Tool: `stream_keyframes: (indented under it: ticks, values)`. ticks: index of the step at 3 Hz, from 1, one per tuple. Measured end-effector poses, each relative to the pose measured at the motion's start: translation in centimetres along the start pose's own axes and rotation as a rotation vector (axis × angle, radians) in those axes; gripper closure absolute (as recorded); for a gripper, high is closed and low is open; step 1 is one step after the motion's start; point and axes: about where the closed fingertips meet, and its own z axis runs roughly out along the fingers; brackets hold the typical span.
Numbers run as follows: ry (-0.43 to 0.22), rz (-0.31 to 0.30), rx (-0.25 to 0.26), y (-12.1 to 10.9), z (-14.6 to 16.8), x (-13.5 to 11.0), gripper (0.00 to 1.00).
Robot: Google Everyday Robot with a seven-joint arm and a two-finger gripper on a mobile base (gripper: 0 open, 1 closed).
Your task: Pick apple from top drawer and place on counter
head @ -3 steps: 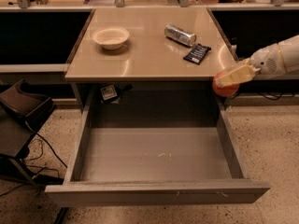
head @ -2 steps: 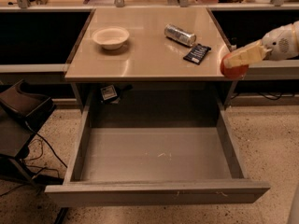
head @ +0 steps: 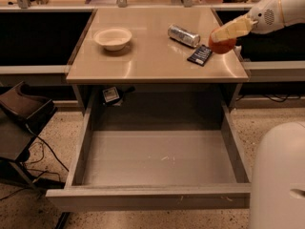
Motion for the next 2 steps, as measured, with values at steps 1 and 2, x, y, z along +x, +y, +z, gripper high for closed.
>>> stream_keyframes:
  ticks: [1, 2]
  values:
    - [0.030, -0.048, 0.002, -0.5, 4.8, -2.0, 1.00]
    - [0.095, -0.055, 0.010, -2.2, 9.3, -0.4, 1.00]
